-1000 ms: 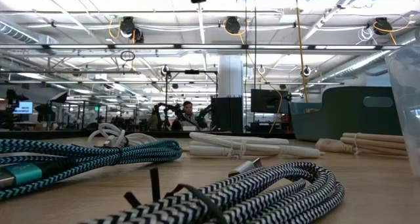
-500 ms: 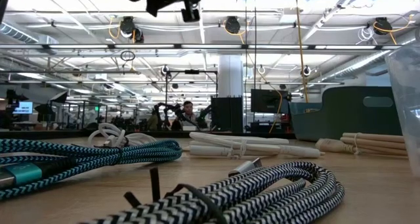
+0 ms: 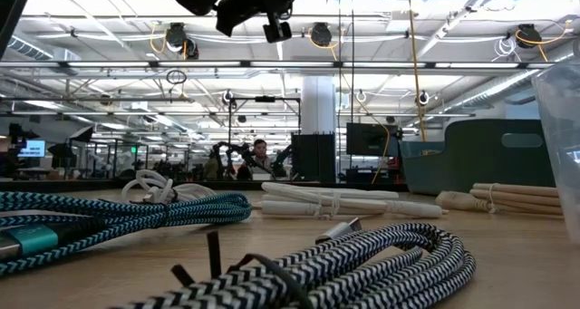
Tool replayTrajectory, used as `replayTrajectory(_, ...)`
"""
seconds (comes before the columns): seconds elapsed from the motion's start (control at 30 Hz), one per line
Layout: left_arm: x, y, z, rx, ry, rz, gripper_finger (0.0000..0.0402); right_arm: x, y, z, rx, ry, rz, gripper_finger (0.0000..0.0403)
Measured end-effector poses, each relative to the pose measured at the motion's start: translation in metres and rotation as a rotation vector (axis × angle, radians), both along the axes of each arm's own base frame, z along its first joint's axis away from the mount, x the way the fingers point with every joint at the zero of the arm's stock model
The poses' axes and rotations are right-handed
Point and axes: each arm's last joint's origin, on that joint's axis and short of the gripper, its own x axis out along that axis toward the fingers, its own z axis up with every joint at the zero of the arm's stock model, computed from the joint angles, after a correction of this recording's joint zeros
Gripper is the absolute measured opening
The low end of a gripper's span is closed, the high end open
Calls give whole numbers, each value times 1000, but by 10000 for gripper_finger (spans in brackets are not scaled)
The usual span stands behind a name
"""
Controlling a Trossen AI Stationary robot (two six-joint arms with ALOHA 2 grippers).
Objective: Pick & Place USB Port
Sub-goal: Put the left light brown hdmi cable into the blue bin
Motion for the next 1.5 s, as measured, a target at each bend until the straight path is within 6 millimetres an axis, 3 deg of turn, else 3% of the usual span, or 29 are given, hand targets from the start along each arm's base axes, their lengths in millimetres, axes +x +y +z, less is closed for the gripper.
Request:
replayTrajectory(0.23, 8, -19, 1, 3, -3, -49, 20, -3, -4, -17, 4, 164, -54, 189)
replayTrajectory(0.47, 11, -29, 1, -4, 11, -77, 12, -4, -4, -17, -17, 160, -49, 229)
replayTrajectory(0.97, 2, -33, 11, -9, 17, -83, 11, -26, 1, -14, -34, 201, -8, 234)
replayTrajectory(1.13, 3, -36, 12, -6, 12, -86, 11, -18, -2, -11, -58, 153, -31, 235)
replayTrajectory(1.5, 4, -36, 10, -11, 19, -94, 11, 5, -9, -26, -71, 195, -9, 238)
